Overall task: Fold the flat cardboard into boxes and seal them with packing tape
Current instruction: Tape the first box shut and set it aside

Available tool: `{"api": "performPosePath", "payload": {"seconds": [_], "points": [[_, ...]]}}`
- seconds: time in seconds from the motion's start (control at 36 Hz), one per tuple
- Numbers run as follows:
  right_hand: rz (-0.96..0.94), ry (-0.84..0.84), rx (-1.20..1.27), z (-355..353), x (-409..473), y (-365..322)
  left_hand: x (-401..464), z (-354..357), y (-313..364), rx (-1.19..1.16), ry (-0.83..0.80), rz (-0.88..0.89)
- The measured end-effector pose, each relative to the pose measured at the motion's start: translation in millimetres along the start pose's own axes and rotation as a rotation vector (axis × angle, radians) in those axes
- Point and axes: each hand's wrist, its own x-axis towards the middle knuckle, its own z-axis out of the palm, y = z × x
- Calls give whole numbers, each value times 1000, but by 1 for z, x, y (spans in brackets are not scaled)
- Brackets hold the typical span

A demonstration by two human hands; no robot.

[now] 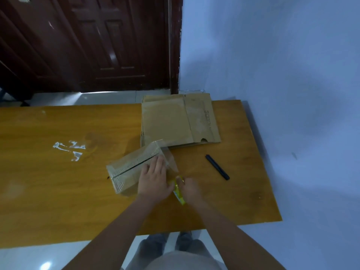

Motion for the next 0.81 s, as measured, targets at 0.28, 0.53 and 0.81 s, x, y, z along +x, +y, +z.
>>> {"api": "performPosePath", "payload": {"seconds": [0.28,0.53,0.81], "points": [[64,-196,232,-30,-18,-3,0,7,9,-7,65,-114],[170,341,-202,-89,35,50,1,9,8,-73,77,-126],[142,286,-695,-60,17,91,3,16,6,-72,98,-127]]}}
